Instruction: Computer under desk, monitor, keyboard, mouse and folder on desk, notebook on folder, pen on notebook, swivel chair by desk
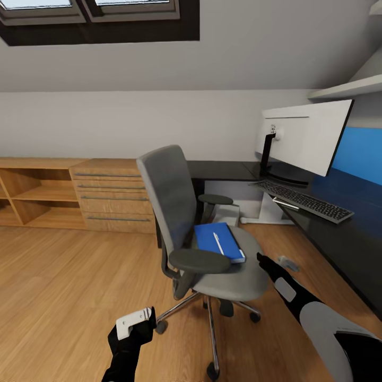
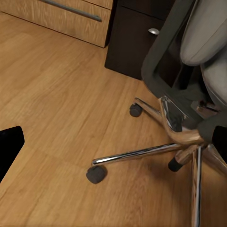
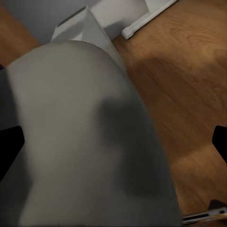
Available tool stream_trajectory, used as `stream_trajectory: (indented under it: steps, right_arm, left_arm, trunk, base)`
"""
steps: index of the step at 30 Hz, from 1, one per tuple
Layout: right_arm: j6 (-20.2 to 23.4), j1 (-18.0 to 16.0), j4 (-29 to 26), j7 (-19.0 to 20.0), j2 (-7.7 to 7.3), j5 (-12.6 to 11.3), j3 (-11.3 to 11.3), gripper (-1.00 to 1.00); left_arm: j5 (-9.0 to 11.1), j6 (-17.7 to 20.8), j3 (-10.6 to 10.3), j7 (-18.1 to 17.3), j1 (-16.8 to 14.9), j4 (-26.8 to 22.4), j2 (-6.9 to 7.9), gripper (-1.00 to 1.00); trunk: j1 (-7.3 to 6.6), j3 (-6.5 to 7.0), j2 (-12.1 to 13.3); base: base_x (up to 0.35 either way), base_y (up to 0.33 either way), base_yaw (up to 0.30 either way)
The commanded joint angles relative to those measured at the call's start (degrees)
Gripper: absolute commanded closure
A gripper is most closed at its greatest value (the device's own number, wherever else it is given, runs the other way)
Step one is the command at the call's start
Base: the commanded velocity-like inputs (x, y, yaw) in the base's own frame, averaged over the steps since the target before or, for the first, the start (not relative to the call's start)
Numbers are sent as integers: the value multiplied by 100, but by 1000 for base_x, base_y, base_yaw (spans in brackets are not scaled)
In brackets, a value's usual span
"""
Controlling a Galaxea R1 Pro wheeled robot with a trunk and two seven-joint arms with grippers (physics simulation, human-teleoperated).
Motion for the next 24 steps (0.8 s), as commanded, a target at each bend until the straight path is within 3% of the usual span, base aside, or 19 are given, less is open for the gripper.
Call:
stream_trajectory:
  steps: [1, 10, 20, 24]
  right_arm:
    - [-11, -4, 8, 45, 1, -34, -36, -100]
    - [-3, -4, 9, 61, -36, -115, -35, -100]
    - [-4, -4, -12, 59, -42, -120, -36, -100]
    - [-2, -4, -18, 53, -39, -122, -41, -100]
  left_arm:
    - [34, 21, -7, 31, -1, -11, 0, -100]
    - [33, 21, -4, 31, -1, -11, 0, -100]
    - [32, 24, -4, 31, -1, -9, 8, -100]
    - [31, 29, 0, 22, -1, -9, 25, -100]
  trunk:
    - [22, -23, -44]
    - [219, -184, -405]
    - [245, -406, -418]
    - [245, -406, -418]
  base:
    - [0, 0, 0]
    - [0, 0, 0]
    - [0, 0, 0]
    - [0, 0, 118]
